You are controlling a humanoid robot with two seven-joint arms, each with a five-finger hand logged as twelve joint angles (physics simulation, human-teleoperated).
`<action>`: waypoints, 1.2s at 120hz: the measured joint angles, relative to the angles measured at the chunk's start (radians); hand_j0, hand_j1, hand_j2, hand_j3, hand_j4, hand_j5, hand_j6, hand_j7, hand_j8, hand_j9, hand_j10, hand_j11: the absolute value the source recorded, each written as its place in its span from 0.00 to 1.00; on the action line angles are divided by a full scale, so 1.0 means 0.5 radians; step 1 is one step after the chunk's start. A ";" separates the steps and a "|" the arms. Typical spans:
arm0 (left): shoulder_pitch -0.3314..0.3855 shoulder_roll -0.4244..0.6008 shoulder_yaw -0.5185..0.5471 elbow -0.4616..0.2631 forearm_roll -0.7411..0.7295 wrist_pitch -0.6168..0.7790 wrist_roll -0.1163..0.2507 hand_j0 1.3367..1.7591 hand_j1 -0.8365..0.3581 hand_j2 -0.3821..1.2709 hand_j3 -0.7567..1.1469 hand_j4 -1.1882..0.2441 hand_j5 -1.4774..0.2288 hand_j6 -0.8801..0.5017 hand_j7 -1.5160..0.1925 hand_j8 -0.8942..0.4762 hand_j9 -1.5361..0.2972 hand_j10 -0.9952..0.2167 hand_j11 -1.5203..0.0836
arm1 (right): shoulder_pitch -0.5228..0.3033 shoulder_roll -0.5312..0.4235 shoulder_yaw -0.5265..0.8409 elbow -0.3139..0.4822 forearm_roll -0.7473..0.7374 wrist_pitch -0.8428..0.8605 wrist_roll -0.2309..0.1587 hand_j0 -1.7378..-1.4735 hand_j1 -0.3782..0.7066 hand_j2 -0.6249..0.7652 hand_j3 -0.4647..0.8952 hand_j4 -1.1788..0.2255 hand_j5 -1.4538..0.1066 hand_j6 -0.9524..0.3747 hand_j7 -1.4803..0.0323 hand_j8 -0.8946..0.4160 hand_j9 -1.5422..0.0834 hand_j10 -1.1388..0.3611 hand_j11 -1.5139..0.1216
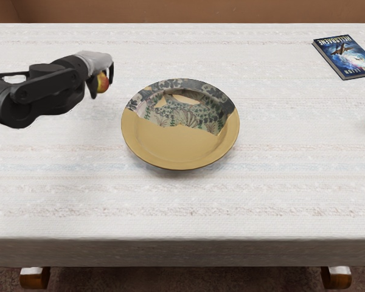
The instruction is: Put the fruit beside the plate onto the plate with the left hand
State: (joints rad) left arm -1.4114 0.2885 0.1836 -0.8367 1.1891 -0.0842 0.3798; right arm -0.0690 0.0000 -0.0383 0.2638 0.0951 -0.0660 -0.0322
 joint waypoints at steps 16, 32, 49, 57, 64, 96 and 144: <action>-0.075 -0.088 -0.002 -0.069 -0.115 -0.014 0.003 0.73 0.42 0.46 0.40 0.45 0.20 0.41 0.22 0.38 0.19 0.13 0.21 | 0.000 0.000 0.000 0.000 0.000 0.000 0.000 0.30 0.06 0.44 0.34 0.82 0.90 0.69 0.95 0.66 0.92 0.74 0.90; -0.112 -0.244 -0.003 -0.096 -0.188 -0.017 0.004 0.73 0.45 0.43 0.40 0.43 0.18 0.39 0.22 0.38 0.20 0.12 0.21 | 0.000 0.000 0.000 0.000 0.000 0.000 0.000 0.30 0.06 0.44 0.34 0.82 0.90 0.69 0.95 0.66 0.92 0.74 0.90; -0.126 -0.361 -0.004 -0.101 -0.243 -0.016 0.009 0.73 0.45 0.42 0.40 0.45 0.18 0.41 0.21 0.38 0.20 0.12 0.21 | 0.000 0.000 0.000 0.000 0.000 0.000 0.001 0.30 0.06 0.44 0.34 0.82 0.90 0.69 0.95 0.66 0.92 0.74 0.90; -0.115 -0.378 -0.003 -0.101 -0.256 -0.017 0.010 0.73 0.45 0.42 0.40 0.45 0.17 0.41 0.21 0.37 0.20 0.12 0.21 | 0.000 0.000 0.000 0.000 0.000 0.000 0.001 0.30 0.06 0.44 0.34 0.82 0.90 0.69 0.95 0.66 0.92 0.74 0.90; -0.095 -0.409 -0.001 -0.097 -0.260 -0.015 0.011 0.73 0.45 0.43 0.40 0.44 0.18 0.40 0.21 0.38 0.20 0.12 0.21 | 0.000 0.000 0.000 0.000 0.000 0.000 0.001 0.30 0.06 0.44 0.34 0.82 0.90 0.69 0.95 0.66 0.92 0.74 0.90; -0.022 -0.442 0.013 -0.090 -0.264 -0.017 0.011 0.73 0.45 0.43 0.40 0.44 0.18 0.41 0.21 0.38 0.20 0.12 0.21 | 0.000 0.000 0.000 0.000 0.000 0.000 0.001 0.30 0.06 0.44 0.34 0.82 0.90 0.69 0.95 0.66 0.92 0.74 0.90; -0.139 -0.313 0.010 -0.221 -0.493 -0.034 0.013 0.75 0.67 0.31 0.40 0.60 0.56 0.44 0.58 0.44 0.55 0.50 0.62 | 0.000 0.000 0.000 0.000 0.000 0.000 0.001 0.30 0.06 0.44 0.34 0.82 0.90 0.69 0.95 0.66 0.92 0.74 0.90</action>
State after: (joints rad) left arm -1.4807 0.1320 0.1886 -0.9471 0.9426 -0.1015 0.3865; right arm -0.0690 0.0000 -0.0384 0.2638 0.0951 -0.0660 -0.0319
